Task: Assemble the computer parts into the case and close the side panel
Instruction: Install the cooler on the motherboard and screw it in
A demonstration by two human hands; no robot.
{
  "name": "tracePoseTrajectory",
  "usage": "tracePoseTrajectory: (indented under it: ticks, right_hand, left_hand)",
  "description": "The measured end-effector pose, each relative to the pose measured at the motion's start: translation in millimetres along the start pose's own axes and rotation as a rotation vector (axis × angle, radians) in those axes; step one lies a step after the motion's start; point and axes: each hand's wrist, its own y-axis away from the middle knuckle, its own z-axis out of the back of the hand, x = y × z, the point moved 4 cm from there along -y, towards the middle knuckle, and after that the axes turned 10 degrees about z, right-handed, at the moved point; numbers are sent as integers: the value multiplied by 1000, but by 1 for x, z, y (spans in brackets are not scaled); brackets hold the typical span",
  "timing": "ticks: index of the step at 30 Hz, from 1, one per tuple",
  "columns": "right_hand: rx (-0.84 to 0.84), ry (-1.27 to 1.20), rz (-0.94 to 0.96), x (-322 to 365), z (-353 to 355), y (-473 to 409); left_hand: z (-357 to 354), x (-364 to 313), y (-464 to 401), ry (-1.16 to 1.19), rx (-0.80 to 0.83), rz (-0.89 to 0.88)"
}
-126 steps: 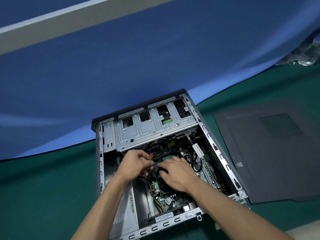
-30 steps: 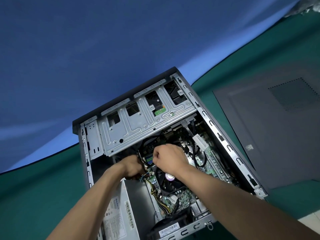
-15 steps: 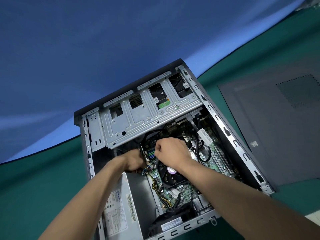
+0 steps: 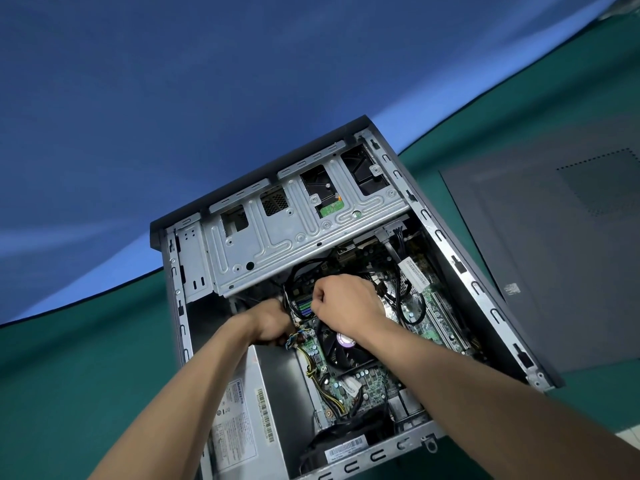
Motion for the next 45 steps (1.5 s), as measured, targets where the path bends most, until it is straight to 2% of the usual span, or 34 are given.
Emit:
tracePoseTrajectory:
  ticks: [8, 19, 24, 30, 37, 41, 45]
  right_hand:
    - [2, 6, 6, -1, -1, 0]
    - [-9, 16, 14, 1, -1, 0]
    - [-4, 15, 17, 1, 0, -1]
    - [-7, 20, 21, 0, 0, -1]
    - [-2, 36, 29, -1, -5, -6]
    - [2, 28, 18, -1, -4, -3]
    - [-9, 12, 17, -1, -3, 0]
  left_hand:
    - [-1, -4, 3, -34, 9, 4]
    - [-3, -7, 1, -303, -27, -58]
    - [-2, -6, 5, -283, -20, -39]
    - [-7, -9, 0, -419, -1, -61]
    - [-2, -5, -5, -237, 26, -58]
    - [0, 5, -2, -126, 50, 40]
    - [1, 2, 2, -139, 36, 72]
